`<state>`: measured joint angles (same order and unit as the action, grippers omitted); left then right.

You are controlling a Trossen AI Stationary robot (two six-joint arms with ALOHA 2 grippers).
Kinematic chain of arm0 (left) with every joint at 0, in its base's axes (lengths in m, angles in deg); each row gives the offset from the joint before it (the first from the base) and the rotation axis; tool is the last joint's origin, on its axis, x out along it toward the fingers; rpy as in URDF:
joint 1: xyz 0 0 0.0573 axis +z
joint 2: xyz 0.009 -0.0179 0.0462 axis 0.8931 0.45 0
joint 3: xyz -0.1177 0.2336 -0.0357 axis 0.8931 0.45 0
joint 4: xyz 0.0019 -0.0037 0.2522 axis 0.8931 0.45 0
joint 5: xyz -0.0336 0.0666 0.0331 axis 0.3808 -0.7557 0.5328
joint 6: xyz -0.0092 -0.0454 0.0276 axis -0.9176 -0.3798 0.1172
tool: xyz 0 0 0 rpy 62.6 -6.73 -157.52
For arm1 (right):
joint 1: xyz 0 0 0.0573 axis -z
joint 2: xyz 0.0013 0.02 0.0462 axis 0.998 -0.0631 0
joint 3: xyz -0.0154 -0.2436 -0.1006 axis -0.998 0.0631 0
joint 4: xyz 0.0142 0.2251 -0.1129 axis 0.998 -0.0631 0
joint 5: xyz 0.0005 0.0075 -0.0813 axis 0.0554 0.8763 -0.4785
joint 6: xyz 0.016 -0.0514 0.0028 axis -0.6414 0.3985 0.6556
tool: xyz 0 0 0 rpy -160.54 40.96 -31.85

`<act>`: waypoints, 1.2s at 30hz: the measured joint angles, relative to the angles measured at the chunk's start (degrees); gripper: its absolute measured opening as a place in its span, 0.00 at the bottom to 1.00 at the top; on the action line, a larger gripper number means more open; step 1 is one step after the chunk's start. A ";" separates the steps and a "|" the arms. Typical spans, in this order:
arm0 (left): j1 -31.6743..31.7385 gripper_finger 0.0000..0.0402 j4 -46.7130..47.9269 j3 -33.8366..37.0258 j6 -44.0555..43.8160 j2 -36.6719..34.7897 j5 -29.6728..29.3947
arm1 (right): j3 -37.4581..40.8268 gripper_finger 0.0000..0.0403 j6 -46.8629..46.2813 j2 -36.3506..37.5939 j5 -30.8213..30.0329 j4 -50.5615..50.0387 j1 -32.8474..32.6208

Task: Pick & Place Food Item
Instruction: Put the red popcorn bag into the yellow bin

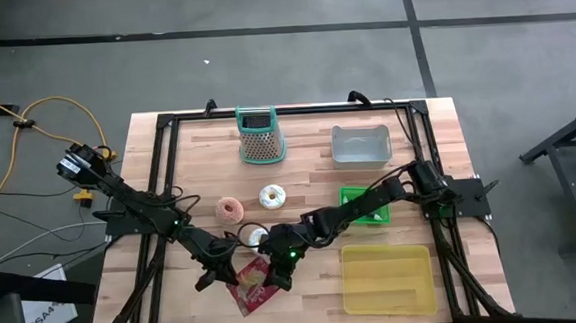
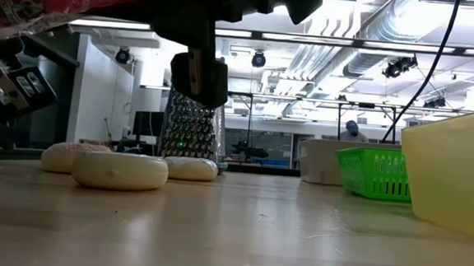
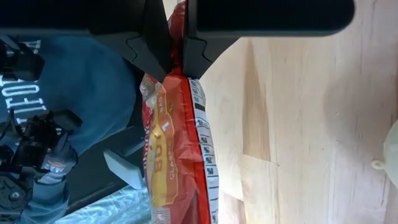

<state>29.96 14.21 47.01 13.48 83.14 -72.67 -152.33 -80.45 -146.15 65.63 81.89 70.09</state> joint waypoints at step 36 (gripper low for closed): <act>0.04 0.40 -3.10 0.00 1.37 0.04 4.06 | -0.03 0.03 2.45 4.74 -1.27 -10.04 -1.70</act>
<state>30.00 11.11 47.01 14.85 83.18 -68.61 -152.35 -78.00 -141.41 64.36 71.86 68.38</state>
